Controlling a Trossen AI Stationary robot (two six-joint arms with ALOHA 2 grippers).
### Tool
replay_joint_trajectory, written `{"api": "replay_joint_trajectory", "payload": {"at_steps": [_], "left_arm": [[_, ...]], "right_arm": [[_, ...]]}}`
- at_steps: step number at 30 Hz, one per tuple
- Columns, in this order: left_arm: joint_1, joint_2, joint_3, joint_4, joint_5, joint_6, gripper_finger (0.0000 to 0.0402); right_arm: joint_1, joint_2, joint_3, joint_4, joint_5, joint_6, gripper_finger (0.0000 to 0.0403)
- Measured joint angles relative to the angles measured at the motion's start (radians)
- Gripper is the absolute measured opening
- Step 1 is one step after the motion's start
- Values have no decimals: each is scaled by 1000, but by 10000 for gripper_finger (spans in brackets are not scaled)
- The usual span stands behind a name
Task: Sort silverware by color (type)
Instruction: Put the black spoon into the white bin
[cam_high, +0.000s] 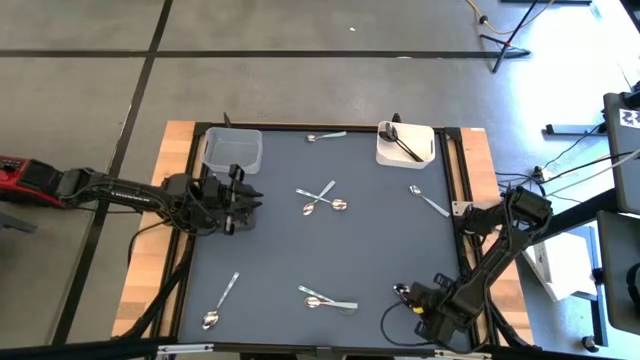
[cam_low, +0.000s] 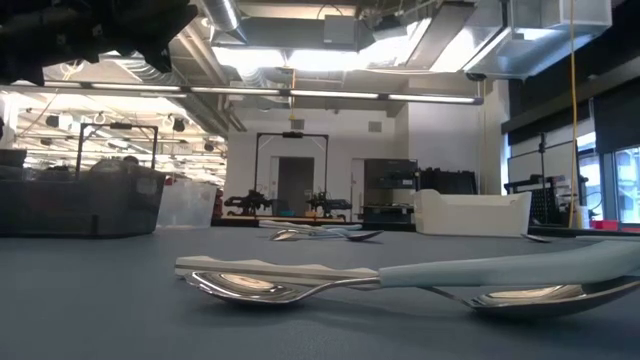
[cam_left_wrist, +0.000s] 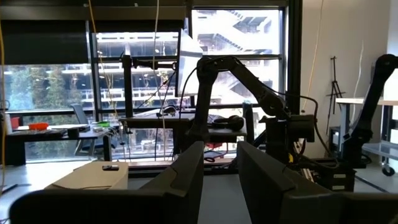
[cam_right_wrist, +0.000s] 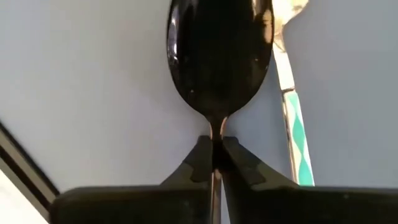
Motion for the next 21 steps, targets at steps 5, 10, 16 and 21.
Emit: {"api": "replay_joint_trajectory", "payload": {"at_steps": [5,10,16,21], "left_arm": [[0,0,0,-22,0,-27,92],[-1,2,0,-36,-27,-18,92],[-2,2,0,-44,-10,-23,92],[-2,3,0,-80,-8,-25,92]], "right_arm": [[-27,-17,-2,21,11,-49,14],[-60,-67,-3,56,185,-162,8],[-152,-146,-1,112,231,-357,4],[-272,-201,0,127,245,-566,2]]}}
